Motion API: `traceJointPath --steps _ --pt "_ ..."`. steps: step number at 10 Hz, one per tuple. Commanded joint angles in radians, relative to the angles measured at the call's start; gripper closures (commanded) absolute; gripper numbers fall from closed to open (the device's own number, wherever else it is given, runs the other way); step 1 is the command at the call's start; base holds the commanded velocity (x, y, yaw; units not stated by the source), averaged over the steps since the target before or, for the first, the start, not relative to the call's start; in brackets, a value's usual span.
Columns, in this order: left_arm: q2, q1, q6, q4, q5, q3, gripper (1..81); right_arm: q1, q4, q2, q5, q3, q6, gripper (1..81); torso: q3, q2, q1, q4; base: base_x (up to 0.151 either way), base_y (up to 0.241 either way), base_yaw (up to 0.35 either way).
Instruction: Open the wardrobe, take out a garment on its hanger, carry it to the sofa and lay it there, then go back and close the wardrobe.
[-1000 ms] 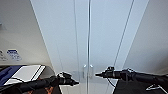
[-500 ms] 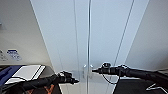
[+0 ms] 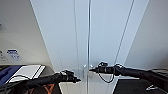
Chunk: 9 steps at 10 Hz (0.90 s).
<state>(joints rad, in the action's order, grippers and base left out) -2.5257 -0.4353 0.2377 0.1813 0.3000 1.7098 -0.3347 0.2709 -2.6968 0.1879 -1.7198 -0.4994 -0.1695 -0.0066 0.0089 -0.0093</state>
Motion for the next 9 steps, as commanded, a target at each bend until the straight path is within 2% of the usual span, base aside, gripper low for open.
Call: traceJointPath --steps 1,9 --pt "-0.013 0.166 0.0 -0.008 0.022 0.004 1.0 0.171 0.014 -0.023 0.007 -0.029 -0.005 1.0 0.0 0.0 0.0 0.0 0.0 0.0 0.0" --pt "-0.151 0.178 0.0 0.004 0.022 0.181 1.0 0.163 0.028 -0.096 0.028 -0.061 -0.005 1.0 0.0 0.0 0.0 0.0 0.0 0.0 0.0"
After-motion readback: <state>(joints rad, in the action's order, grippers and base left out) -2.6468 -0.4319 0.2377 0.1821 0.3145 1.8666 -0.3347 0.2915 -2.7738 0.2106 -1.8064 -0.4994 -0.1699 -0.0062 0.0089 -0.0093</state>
